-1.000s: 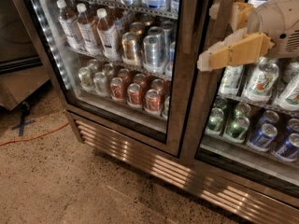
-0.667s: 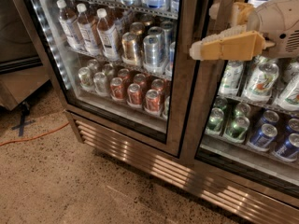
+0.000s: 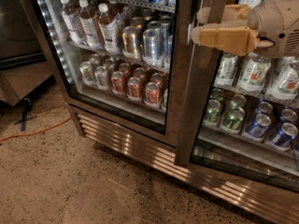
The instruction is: Open right fridge door
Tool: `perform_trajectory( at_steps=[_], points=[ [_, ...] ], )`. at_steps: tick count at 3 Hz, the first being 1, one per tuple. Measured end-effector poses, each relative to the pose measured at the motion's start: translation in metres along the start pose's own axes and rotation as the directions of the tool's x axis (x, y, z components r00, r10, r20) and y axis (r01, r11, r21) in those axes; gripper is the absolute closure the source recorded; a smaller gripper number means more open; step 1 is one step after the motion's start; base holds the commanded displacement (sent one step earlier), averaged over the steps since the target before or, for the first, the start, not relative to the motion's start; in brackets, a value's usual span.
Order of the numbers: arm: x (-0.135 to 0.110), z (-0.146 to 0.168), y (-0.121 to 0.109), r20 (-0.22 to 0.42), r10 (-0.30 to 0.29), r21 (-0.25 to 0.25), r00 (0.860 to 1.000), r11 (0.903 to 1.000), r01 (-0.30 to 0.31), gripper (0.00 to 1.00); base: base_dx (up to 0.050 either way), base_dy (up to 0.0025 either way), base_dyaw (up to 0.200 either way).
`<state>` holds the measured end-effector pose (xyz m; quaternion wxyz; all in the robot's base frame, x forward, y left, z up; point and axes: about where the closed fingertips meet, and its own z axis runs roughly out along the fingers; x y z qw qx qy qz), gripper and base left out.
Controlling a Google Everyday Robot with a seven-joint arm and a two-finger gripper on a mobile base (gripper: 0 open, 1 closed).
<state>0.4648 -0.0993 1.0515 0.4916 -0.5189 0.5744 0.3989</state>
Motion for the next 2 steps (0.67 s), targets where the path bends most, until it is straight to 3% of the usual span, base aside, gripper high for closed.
perform_trajectory(
  at_steps=[1,2],
  points=[
    [0.0,0.0,0.0,0.0,0.0,0.0,1.0,1.0,0.0,1.0,-0.049,-0.00005,0.0],
    [0.0,0.0,0.0,0.0,0.0,0.0,1.0,1.0,0.0,1.0,0.0,0.00006,-0.197]
  ],
)
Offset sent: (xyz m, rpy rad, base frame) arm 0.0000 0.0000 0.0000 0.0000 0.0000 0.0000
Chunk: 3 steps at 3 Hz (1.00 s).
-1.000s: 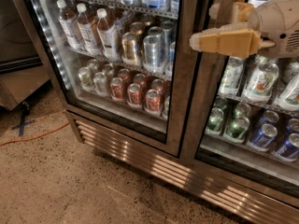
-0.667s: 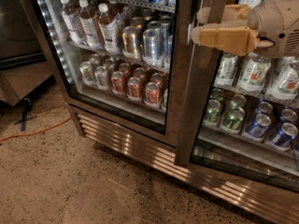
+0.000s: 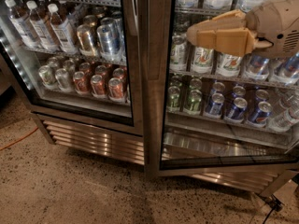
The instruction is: Open right fridge door
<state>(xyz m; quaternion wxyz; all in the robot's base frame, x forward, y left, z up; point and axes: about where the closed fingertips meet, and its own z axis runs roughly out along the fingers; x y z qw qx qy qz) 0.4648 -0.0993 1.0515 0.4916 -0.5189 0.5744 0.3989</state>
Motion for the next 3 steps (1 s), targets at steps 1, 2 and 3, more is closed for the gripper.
perform_trajectory(
  at_steps=[1,2,3],
  points=[
    [0.0,0.0,0.0,0.0,0.0,0.0,1.0,1.0,0.0,1.0,0.0,0.00018,-0.198],
    [0.0,0.0,0.0,0.0,0.0,0.0,1.0,1.0,0.0,1.0,0.0,0.00016,-0.2],
    [0.0001,0.0,0.0,0.0,0.0,0.0,1.0,1.0,0.0,1.0,0.0,0.0,0.0]
  ],
)
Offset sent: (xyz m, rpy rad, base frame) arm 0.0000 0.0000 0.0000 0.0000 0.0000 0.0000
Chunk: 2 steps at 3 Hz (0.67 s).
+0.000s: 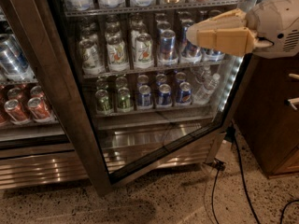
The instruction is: Open right fridge door
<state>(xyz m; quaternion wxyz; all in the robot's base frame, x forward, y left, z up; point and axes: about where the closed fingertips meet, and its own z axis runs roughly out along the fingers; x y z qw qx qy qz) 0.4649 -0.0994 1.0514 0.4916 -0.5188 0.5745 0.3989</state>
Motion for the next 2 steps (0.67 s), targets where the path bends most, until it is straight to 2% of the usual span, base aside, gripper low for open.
perform_trajectory(
  at_steps=[1,2],
  points=[
    [0.055,0.001,-0.02,-0.018,0.064,0.041,0.998,0.9971,-0.064,1.0,0.0,0.0,0.0],
    [0.114,0.004,-0.014,0.014,0.123,0.081,0.992,0.989,-0.124,1.0,0.0,0.0,0.0]
  ],
)
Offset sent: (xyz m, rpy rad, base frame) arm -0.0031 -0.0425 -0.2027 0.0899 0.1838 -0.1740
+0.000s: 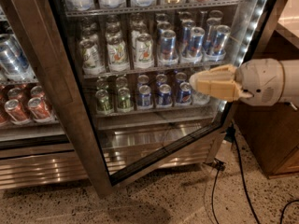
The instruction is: Open right fridge door
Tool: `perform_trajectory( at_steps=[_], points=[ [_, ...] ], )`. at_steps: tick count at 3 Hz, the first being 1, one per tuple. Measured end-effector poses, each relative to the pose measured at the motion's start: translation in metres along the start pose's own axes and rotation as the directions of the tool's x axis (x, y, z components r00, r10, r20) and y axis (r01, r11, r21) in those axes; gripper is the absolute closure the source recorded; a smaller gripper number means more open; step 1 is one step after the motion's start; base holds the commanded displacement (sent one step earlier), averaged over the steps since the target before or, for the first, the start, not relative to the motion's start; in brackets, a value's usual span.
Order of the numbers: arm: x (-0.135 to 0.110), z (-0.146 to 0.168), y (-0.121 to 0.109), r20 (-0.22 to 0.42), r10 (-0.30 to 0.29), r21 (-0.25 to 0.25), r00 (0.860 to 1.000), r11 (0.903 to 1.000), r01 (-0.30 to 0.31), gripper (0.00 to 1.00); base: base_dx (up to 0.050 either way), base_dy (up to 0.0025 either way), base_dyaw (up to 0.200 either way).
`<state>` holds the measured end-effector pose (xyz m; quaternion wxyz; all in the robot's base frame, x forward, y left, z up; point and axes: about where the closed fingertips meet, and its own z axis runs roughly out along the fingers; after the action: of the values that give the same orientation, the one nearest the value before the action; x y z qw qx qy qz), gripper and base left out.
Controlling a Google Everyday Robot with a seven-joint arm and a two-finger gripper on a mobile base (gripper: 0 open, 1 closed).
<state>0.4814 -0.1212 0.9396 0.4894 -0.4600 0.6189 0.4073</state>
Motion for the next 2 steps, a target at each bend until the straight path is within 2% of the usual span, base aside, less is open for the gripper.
perform_trajectory(
  at_steps=[1,2],
  points=[
    [0.027,-0.002,0.036,0.023,0.033,-0.009,0.999,0.9994,-0.033,1.0,0.0,0.0,0.0],
    [0.028,-0.011,0.106,0.005,0.008,-0.06,1.0,0.9981,-0.008,1.0,0.0,0.0,0.0]
  ],
)
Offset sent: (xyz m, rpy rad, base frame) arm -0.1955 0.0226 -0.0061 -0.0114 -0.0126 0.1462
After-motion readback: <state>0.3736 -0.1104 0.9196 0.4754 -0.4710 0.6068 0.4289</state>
